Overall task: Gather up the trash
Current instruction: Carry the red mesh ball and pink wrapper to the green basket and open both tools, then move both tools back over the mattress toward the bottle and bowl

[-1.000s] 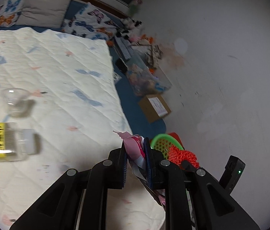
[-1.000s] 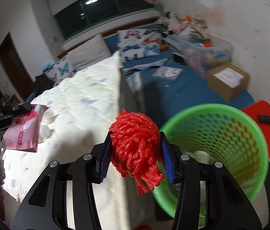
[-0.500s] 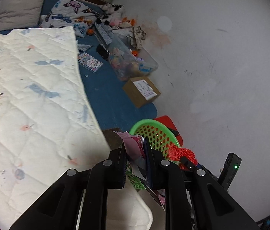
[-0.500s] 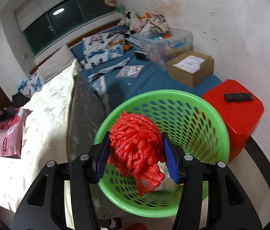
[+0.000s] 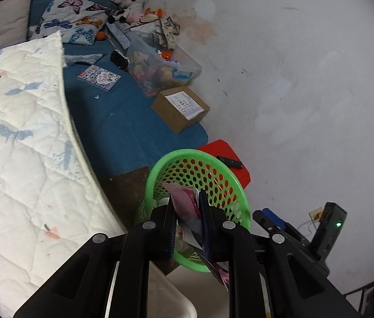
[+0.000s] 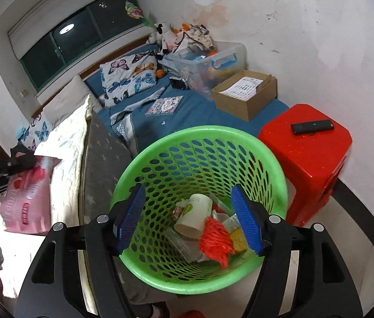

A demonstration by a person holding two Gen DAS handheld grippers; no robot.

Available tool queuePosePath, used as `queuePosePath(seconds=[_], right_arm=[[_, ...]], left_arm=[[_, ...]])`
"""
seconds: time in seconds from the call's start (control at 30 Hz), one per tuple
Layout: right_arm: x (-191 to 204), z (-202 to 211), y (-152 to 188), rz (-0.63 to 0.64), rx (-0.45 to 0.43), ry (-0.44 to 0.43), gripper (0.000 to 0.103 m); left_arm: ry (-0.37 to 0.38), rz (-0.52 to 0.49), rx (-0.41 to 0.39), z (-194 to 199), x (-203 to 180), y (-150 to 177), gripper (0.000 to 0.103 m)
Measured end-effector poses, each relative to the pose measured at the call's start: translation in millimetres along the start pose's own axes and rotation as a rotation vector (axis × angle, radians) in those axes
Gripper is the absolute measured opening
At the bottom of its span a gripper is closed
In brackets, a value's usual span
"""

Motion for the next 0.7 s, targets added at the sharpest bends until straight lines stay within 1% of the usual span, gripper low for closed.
queuePosePath(seconds=[0.13,0.47,0.6,0.7], right_arm=[[-3.3,10.2,-1.8,-0.01,-0.016,-0.003,0.068],[-15.3,32.0,2.4,-0.039,-0.044,-0.004,0.069],[-17.7,35.6,3.2,-0.053,-0.047,-0.008,0.069],[-16.6,36.8,3.5,-0.054,-0.049,-0.012,0.069]], left_arm=[[-0.031,-0.039,0.019,-17.0,-9.7,-0.5,0.016],[-0.023,-0.079,0.098,-52.0,-29.3,13.3,0.017],[-0.02,-0.091,0.113,-58.9,-34.2,19.3,0.021],[-0.016,-0.088,0.124,-61.7,-34.3,22.0,0.028]])
Point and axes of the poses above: each gripper's, at about its wrist camera, not at the fingertips, and z roughly against the way its jaws point, x to its left, y to its underside, the point moved 6 cm from there along -z, roughly the way its jaws point, and after that the axes turned 1 degree about -y, right-handed, at the moved point
